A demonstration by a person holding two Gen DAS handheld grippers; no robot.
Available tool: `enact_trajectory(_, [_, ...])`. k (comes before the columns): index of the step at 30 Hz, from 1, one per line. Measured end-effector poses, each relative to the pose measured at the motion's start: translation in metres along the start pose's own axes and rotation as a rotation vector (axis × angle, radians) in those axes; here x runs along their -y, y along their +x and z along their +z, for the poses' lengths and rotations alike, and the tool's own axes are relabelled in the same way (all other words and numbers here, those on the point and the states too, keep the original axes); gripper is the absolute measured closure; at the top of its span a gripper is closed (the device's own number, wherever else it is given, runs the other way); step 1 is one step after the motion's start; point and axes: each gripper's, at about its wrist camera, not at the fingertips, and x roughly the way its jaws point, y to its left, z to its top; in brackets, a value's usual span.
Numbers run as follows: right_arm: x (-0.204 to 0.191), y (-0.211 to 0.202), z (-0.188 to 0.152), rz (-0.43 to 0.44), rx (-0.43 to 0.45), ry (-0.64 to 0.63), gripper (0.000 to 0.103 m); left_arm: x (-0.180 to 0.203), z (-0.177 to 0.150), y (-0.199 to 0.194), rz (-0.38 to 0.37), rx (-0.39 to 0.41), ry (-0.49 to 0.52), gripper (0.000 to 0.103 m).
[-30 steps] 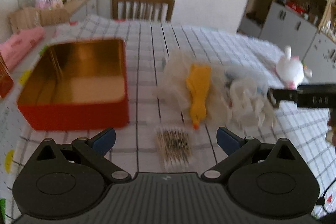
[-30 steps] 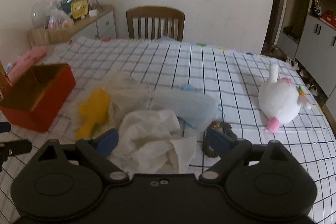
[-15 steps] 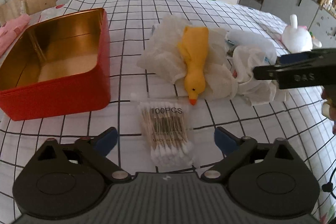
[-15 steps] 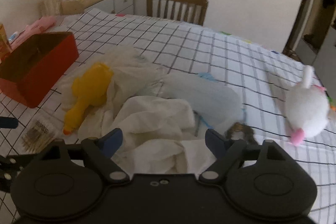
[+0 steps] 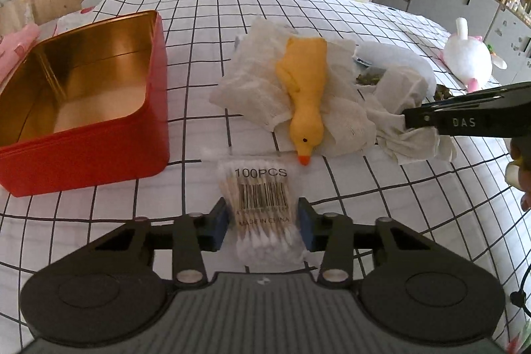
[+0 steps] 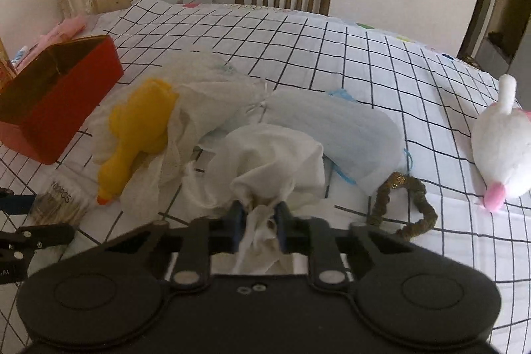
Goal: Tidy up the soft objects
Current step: 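Grasp the cotton swab pack with the left tool while the right tool grasps the white cloth, then lift the swab pack and white cloth and carry both over the red tin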
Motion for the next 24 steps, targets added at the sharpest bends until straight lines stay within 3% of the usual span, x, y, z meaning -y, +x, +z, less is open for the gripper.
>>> enact_trajectory(16, [-0.009,-0.083,0.013,0.032,0.133,-0.011,0.095,-0.014,0.004,-0.029,-0.025,0.077,-0.043,0.069])
enact_trajectory(18, [-0.01,-0.087,0.016,0.045,0.112,-0.023,0.094,-0.016,0.005,-0.034,-0.027,0.092,-0.046,0.069])
enact_trajectory(22, [-0.012,-0.06,-0.002,0.065,-0.046,-0.044,0.094,-0.019,0.003,-0.04,-0.035,0.103,-0.057,0.069])
enact_trajectory(24, [-0.009,-0.053,-0.015,0.071,-0.078,-0.017,0.094,-0.019,0.002,-0.04,-0.038,0.099,-0.052,0.069])
